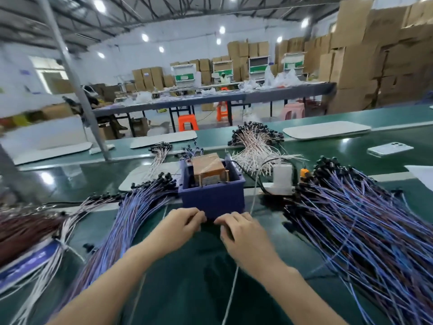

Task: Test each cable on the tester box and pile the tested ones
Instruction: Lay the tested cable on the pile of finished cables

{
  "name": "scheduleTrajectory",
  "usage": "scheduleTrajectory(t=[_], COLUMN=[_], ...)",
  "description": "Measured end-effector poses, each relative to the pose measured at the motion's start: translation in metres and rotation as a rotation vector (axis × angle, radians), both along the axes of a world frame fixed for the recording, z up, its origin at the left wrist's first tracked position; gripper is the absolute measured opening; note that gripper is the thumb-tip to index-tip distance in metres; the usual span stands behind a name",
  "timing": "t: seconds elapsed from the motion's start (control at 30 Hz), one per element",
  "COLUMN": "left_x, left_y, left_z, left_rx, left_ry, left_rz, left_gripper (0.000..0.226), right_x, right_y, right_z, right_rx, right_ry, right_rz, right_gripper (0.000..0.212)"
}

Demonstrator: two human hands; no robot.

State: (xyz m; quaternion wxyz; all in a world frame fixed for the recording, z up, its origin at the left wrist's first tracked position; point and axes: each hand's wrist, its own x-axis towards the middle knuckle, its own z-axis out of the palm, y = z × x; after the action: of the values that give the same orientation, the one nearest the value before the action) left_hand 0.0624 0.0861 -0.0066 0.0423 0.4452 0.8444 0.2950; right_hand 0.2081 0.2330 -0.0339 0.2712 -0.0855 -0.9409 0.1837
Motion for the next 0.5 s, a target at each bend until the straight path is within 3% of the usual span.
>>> scheduleTrajectory(t=[0.23,0.5], left_x=[-0.057,-0.076], left_y=[-0.061,-0.029], left_z=[-0.013,-0.038], left_rx=[-0.097,-0.371], left_ry=[0.225,0.388], left_rz=[0.314,0.405], left_gripper=[0.025,0.037], right_x=[-0.030,-0.030], right_y=[0.000,0.015], right_z=[-0.022,-0.031], right_rx=[-0.268,-0.604], right_ry=[-0.054,0.135], right_rz=[-0.014,-0.051], right_gripper=[0.023,0.032])
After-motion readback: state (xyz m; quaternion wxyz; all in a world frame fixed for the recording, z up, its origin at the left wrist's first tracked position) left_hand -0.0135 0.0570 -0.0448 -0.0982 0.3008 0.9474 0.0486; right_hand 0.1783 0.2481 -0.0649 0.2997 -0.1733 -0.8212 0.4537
